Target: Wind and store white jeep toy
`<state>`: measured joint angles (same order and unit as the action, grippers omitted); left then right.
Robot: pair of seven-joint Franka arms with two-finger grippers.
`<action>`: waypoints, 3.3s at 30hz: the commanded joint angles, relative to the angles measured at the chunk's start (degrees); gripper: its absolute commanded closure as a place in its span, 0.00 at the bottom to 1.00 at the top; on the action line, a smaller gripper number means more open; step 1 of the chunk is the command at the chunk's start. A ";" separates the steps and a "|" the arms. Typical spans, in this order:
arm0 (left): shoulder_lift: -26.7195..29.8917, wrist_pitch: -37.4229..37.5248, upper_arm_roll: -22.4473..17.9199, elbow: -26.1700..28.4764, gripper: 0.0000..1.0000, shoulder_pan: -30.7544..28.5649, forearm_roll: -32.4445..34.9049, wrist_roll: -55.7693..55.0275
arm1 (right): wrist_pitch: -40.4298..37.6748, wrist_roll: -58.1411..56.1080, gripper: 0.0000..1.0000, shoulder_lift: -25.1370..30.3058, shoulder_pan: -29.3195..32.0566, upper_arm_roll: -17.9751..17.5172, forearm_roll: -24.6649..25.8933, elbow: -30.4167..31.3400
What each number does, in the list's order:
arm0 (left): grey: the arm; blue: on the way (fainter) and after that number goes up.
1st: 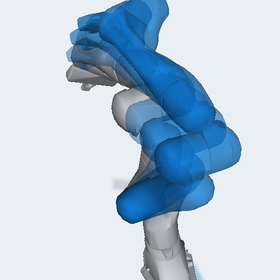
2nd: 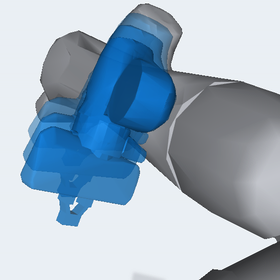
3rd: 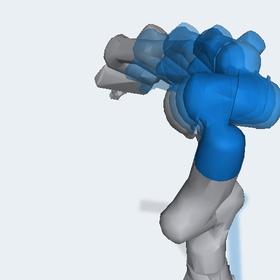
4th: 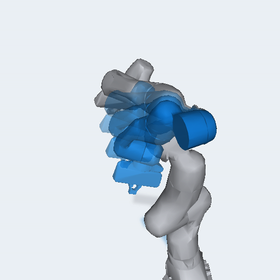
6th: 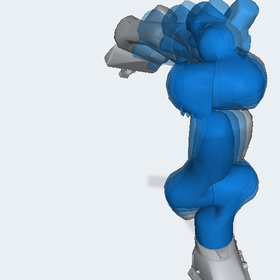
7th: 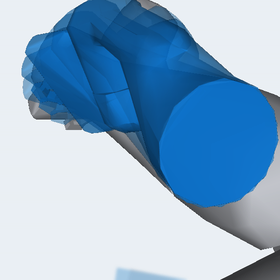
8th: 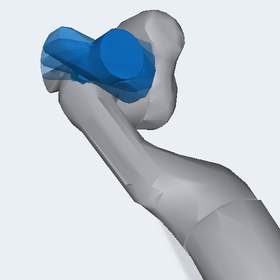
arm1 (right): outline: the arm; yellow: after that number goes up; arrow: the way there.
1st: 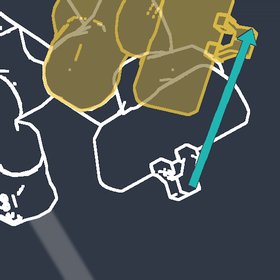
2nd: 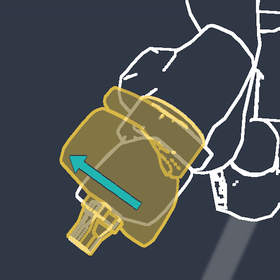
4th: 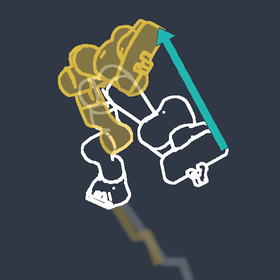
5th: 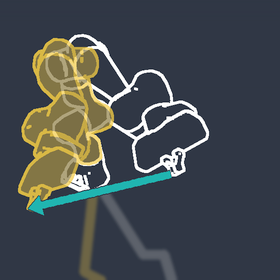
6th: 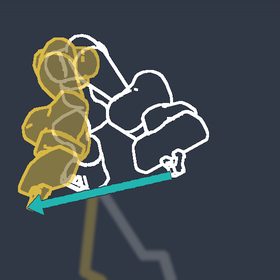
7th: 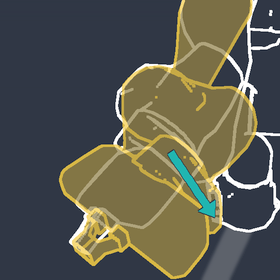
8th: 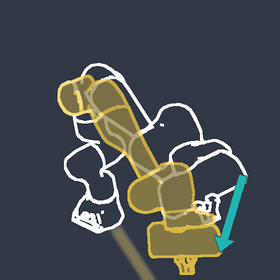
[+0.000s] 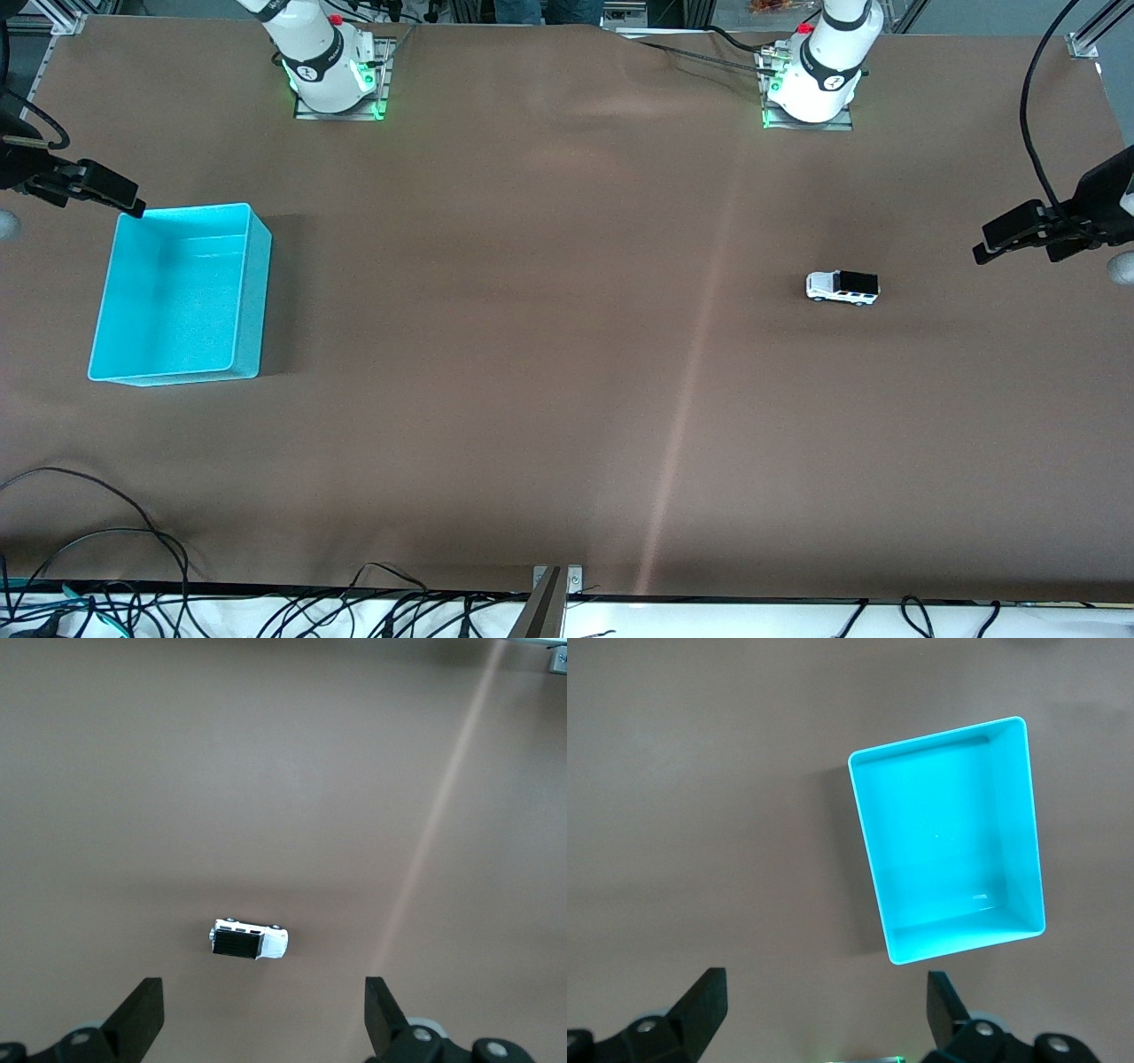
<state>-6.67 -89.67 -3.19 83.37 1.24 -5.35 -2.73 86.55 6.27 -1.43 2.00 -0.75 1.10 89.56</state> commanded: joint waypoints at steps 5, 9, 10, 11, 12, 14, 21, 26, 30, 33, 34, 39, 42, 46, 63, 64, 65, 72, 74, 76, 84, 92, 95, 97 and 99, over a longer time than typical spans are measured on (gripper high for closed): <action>-0.97 0.72 0.82 0.12 0.00 2.37 1.57 1.15 | 0.03 0.67 0.00 -0.24 -0.15 -0.74 -0.74 -1.32; -1.06 0.72 0.82 0.21 0.00 2.46 1.58 1.06 | 0.03 0.67 0.00 -0.24 -0.15 -0.74 -0.57 -1.32; -1.06 0.72 0.91 0.21 0.00 2.46 1.58 1.06 | 0.11 0.67 0.00 -0.24 -0.15 -0.74 -0.57 -1.32; -1.06 0.72 0.91 0.30 0.00 2.46 1.58 1.06 | 0.11 0.67 0.00 -0.24 -0.15 -0.74 -0.66 -1.32; -1.06 0.81 0.91 0.30 0.00 2.46 1.58 1.06 | 0.11 0.59 0.00 -0.24 -0.15 -0.74 -0.66 -1.32; -1.32 0.81 0.82 0.30 0.00 2.37 1.58 1.06 | 0.11 0.59 0.00 -0.24 -0.15 -0.83 -0.74 -1.32; -1.76 0.81 0.82 -0.05 0.00 2.02 1.58 1.06 | 0.11 0.67 0.00 -0.24 -0.15 -0.83 -0.92 -1.32; -1.85 0.81 0.73 -0.23 0.00 2.37 1.75 1.06 | 0.11 0.76 0.00 -0.24 -0.15 -0.83 -0.92 -1.32; -2.20 0.81 0.73 0.04 0.00 1.84 1.75 1.06 | 0.11 0.76 0.00 -0.24 -0.15 -0.83 -0.92 -1.32; -2.46 0.81 0.73 0.04 0.00 1.84 2.27 1.06 | 0.11 0.76 0.00 -0.24 -0.15 -0.83 -0.92 -1.32; -2.47 0.81 0.73 0.04 0.00 1.93 3.24 1.15 | 0.11 0.76 0.00 -0.24 -0.15 -0.83 -0.92 -1.32; -2.47 0.90 0.82 0.21 0.00 2.37 4.92 0.97 | 0.11 0.76 0.00 -0.24 -0.15 -0.83 -0.83 -1.32; -2.47 1.16 0.82 0.30 0.00 2.28 4.92 0.97 | 0.20 0.76 0.00 -0.33 -0.06 -0.74 -0.75 -1.32; -2.55 1.34 0.82 0.39 0.00 2.37 4.92 0.89 | 0.29 0.67 0.00 -1.03 -0.06 -0.74 -0.48 -1.32; -4.75 2.57 0.91 0.74 0.00 2.63 4.30 -7.02 | 0.29 0.85 0.00 -0.86 -0.15 -1.01 -0.92 -1.32; -4.84 2.83 0.91 0.83 0.00 2.63 4.30 -7.02 | 0.29 0.85 0.00 -0.86 -0.15 -1.01 -0.92 -1.49; -5.01 3.44 0.99 0.83 0.00 2.63 4.30 -7.11 | 0.29 0.85 0.00 -0.86 -0.15 -1.01 -0.92 -1.32; -6.51 7.49 0.91 0.83 0.00 2.63 4.30 -15.61 | 0.29 0.85 0.00 -0.77 -0.15 -1.01 -0.92 -1.50; -6.77 7.41 0.91 0.83 0.00 2.63 4.30 -20.01 | 0.29 0.85 0.00 -0.77 -0.15 -1.01 -0.92 -1.50; -7.38 7.32 0.99 0.74 0.00 2.72 4.21 -25.98 | 0.38 0.50 0.00 -0.77 -0.15 -1.01 -0.92 -1.50; -7.74 6.97 1.35 1.97 0.00 2.90 4.12 -41.72 | 0.38 0.41 0.00 -0.86 -1.03 -1.10 -1.01 -2.81; -6.95 1.00 1.35 7.94 0.00 2.19 4.12 -58.69 | 0.38 0.85 0.00 -0.86 -1.73 -1.01 -0.92 -3.08; -6.42 -1.20 1.35 11.01 0.00 2.10 4.21 -63.09 | 0.38 0.85 0.00 -0.86 -1.73 -1.01 -0.92 -2.99; -6.33 -2.52 1.35 12.69 0.00 1.93 4.21 -65.81 | 0.47 0.85 0.00 -0.86 -1.73 -1.01 -0.92 -2.99; -5.90 -4.10 1.35 14.62 0.00 1.75 4.12 -68.97 | 0.55 0.85 0.00 -0.95 -1.65 -0.92 -0.75 -3.08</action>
<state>-14.93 -89.95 -1.99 92.13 3.45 -1.83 -64.41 87.30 6.56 -1.98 0.35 -1.83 0.90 87.72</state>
